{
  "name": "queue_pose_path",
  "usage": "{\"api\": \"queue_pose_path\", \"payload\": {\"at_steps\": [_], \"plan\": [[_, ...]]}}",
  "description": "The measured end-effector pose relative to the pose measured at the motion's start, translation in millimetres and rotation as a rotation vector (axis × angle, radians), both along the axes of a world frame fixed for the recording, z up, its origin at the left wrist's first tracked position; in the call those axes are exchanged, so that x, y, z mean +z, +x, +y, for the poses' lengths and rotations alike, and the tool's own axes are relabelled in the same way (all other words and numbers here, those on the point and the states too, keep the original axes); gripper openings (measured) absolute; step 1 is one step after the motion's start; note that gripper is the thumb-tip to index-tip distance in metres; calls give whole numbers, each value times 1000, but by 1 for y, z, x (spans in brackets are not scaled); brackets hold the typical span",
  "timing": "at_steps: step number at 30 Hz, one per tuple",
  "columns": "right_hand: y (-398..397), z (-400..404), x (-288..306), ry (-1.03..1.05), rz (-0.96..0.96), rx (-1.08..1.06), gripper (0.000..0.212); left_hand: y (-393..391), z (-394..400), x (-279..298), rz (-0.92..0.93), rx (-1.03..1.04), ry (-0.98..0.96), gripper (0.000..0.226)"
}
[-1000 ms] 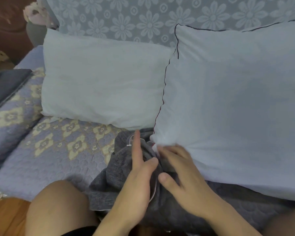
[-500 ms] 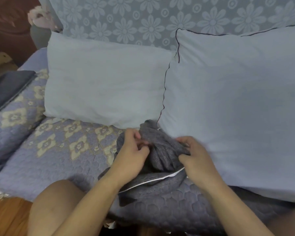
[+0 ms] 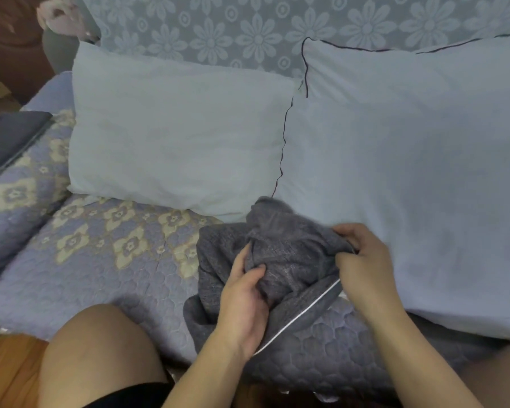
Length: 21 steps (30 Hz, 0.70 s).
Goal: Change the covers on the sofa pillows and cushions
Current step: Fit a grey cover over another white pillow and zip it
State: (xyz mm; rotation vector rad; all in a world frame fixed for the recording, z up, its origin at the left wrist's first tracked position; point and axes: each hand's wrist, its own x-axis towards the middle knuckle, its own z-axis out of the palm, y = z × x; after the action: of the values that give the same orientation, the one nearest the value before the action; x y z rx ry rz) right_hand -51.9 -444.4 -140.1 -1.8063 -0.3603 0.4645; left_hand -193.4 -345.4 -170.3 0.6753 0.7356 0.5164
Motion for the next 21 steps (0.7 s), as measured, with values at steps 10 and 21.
{"api": "queue_pose_path", "payload": {"at_steps": [10,21], "plan": [[12,-16,9,-223,-450,-210,47,-6,7,15,-208,-131,-113,43],[9,-24,41,-525,-630,188,85,16,-12,26,-42,-33,167,49]]}}
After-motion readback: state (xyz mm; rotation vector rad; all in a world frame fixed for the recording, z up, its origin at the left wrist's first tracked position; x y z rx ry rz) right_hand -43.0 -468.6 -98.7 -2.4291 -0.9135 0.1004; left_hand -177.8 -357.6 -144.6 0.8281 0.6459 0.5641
